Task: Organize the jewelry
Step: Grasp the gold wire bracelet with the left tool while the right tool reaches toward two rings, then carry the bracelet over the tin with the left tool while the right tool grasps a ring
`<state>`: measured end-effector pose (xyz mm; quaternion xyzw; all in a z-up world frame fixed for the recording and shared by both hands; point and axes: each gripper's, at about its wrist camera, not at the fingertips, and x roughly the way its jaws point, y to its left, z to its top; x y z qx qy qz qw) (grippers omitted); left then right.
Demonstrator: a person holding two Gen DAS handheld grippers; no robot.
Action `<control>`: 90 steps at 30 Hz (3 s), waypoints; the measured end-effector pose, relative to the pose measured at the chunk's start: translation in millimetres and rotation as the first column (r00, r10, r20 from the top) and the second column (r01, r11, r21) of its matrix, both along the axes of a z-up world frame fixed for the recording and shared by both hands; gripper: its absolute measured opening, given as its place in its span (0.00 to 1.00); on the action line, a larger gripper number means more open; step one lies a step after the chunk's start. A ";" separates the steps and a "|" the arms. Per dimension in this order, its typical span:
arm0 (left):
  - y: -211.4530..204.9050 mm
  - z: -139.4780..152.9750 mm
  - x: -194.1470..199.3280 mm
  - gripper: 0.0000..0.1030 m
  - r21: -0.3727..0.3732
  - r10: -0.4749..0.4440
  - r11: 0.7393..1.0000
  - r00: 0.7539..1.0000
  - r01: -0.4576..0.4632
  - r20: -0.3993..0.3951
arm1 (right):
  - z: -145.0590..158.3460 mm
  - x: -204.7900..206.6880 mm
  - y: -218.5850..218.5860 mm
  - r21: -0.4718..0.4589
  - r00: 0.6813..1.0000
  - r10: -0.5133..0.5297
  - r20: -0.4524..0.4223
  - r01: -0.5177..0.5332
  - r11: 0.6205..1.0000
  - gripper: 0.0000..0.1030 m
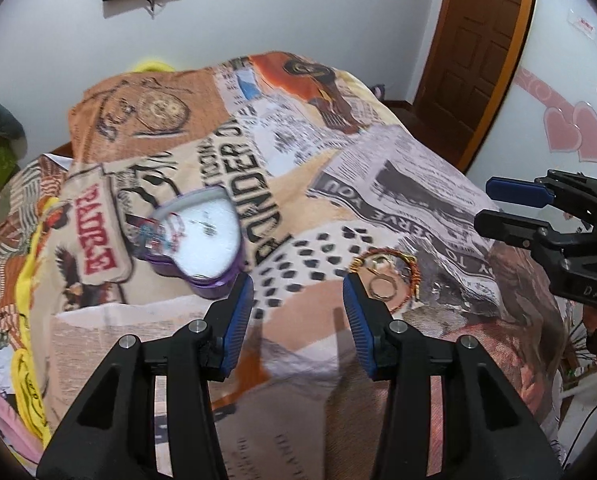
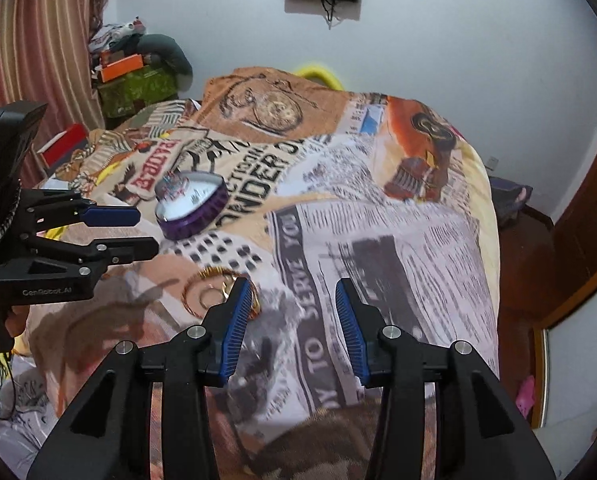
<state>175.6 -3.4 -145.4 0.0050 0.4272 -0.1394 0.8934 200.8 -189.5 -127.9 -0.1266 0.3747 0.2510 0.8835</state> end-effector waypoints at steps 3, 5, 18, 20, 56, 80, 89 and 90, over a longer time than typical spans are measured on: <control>-10.1 -7.9 4.6 0.44 -0.013 -0.024 1.000 0.999 0.024 -0.022 | -6.7 -0.2 -6.3 0.005 1.000 -0.009 -0.021 0.009 1.000 0.39; -17.3 -12.0 7.7 0.38 -0.015 -0.042 0.999 0.999 0.042 -0.031 | -11.9 -0.4 -10.8 0.009 0.999 -0.015 -0.037 0.015 1.000 0.39; -36.1 -33.9 29.6 0.10 -0.038 -0.066 0.997 0.992 0.062 -0.108 | -25.7 -2.1 -16.7 0.011 0.998 -0.020 -0.061 0.021 1.000 0.39; -36.2 -35.3 30.5 0.06 -0.048 -0.058 0.997 0.993 0.053 -0.107 | -26.4 -0.5 -17.1 0.018 0.998 -0.020 -0.066 0.021 1.000 0.39; 44.1 -10.6 -25.5 0.05 -0.082 0.083 0.993 0.996 -0.081 0.021 | -51.3 7.1 56.7 0.019 0.978 0.104 -0.180 -0.102 0.995 0.31; 59.3 20.3 -23.6 0.05 -0.096 0.144 0.986 0.983 -0.134 0.110 | -4.5 3.3 67.3 0.078 0.990 0.131 -0.045 -0.128 0.989 0.19; 75.3 35.3 -14.1 0.05 -0.097 0.191 0.979 0.968 -0.177 0.163 | 21.3 12.4 87.0 0.123 0.988 0.154 0.022 -0.155 0.980 0.19; 77.6 35.8 -12.7 0.05 -0.099 0.197 0.978 0.966 -0.182 0.166 | 23.0 13.6 89.5 0.124 0.987 0.156 0.028 -0.158 0.980 0.19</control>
